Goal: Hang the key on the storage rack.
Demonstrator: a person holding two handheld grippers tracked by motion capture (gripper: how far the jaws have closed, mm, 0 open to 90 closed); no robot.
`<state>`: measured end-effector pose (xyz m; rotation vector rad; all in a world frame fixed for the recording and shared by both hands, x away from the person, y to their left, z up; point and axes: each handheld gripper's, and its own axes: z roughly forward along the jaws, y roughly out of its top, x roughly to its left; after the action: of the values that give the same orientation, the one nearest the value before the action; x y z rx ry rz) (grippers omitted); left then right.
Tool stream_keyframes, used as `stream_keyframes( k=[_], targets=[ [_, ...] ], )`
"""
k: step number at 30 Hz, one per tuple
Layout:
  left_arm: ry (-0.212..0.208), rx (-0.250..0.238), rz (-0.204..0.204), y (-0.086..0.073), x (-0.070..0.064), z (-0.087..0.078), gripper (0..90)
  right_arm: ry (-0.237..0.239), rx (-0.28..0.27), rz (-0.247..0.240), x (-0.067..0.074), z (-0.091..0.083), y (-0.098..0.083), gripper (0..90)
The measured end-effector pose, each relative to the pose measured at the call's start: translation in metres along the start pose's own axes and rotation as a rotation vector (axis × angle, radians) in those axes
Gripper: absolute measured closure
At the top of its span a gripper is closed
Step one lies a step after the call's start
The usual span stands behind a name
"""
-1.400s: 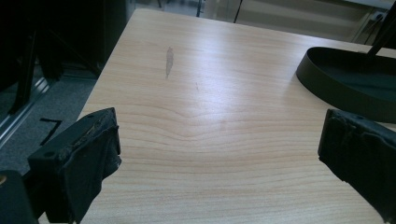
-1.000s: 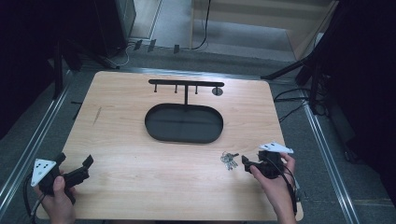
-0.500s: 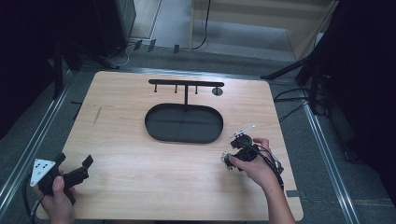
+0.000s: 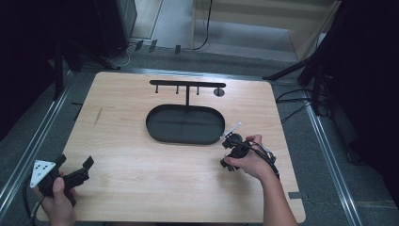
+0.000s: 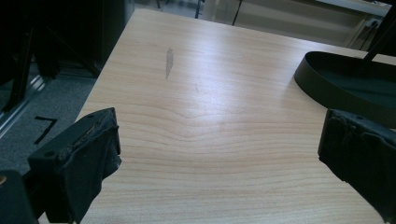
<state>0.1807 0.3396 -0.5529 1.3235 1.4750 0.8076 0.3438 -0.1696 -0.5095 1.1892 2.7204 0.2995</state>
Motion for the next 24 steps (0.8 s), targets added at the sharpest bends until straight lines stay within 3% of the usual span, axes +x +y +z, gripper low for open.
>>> stream_keyframes(
  k=[5, 10, 16, 24],
  targets=[
    [0.003, 0.003, 0.004, 0.0, 0.0, 0.0, 0.0, -0.007, -0.02, -0.007, -0.001, -0.003, -0.003, 29.6],
    [0.003, 0.002, 0.004, 0.0, 0.0, 0.0, 0.0, 0.024, -0.062, -0.007, -0.004, -0.008, -0.006, 30.1],
    [0.003, 0.003, 0.004, 0.0, 0.0, 0.0, 0.0, 0.036, -0.041, 0.001, -0.004, -0.002, -0.006, 27.3],
    [0.001, 0.002, -0.004, 0.0, 0.0, 0.0, 0.0, 0.041, -0.051, 0.014, -0.003, 0.003, -0.008, 30.2]
  ],
)
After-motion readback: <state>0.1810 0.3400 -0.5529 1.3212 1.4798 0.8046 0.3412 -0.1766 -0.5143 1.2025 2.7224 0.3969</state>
